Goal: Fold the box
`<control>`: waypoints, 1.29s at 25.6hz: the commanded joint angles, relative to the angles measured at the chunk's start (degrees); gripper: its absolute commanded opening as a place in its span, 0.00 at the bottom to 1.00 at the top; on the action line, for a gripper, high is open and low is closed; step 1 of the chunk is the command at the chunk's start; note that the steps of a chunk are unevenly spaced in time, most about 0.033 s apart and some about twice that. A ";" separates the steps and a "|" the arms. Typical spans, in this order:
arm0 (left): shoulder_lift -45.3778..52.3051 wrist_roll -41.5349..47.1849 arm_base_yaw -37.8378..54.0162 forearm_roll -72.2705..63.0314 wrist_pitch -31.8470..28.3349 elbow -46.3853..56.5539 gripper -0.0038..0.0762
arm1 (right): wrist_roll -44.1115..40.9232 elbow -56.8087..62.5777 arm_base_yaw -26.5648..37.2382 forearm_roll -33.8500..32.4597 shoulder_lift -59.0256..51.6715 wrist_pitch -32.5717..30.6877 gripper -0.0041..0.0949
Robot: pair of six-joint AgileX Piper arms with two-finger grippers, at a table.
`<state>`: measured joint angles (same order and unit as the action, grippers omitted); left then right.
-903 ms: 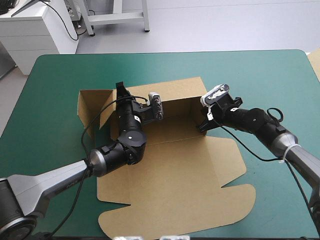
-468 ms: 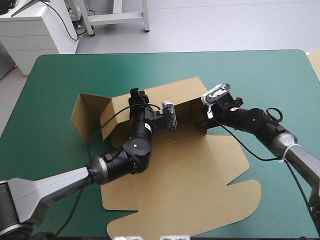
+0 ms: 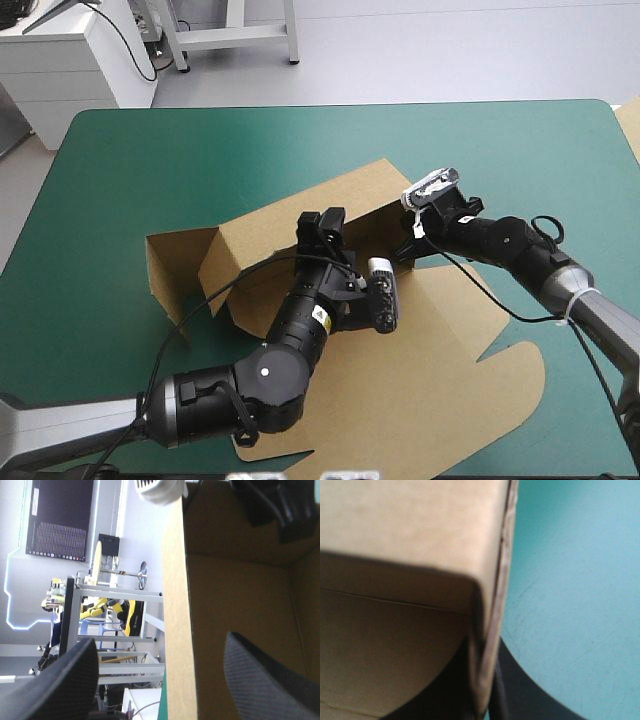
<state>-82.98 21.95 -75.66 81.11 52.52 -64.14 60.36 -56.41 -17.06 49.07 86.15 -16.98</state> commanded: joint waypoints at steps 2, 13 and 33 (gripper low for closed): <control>2.30 -2.69 -2.86 2.37 2.45 -4.33 0.52 | 0.00 -1.82 -0.07 0.67 -2.12 1.32 0.02; 2.30 -14.87 -1.62 -13.10 -1.99 -18.61 0.07 | 0.00 -1.82 -0.07 0.67 -2.12 1.12 0.02; 4.06 -23.09 52.90 -60.15 12.09 -40.38 0.06 | 0.14 -1.82 -0.07 -0.46 -2.21 0.99 0.02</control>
<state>-82.26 -2.66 -25.20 22.14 67.34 -102.59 60.25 -56.41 -17.06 48.61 86.15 -17.02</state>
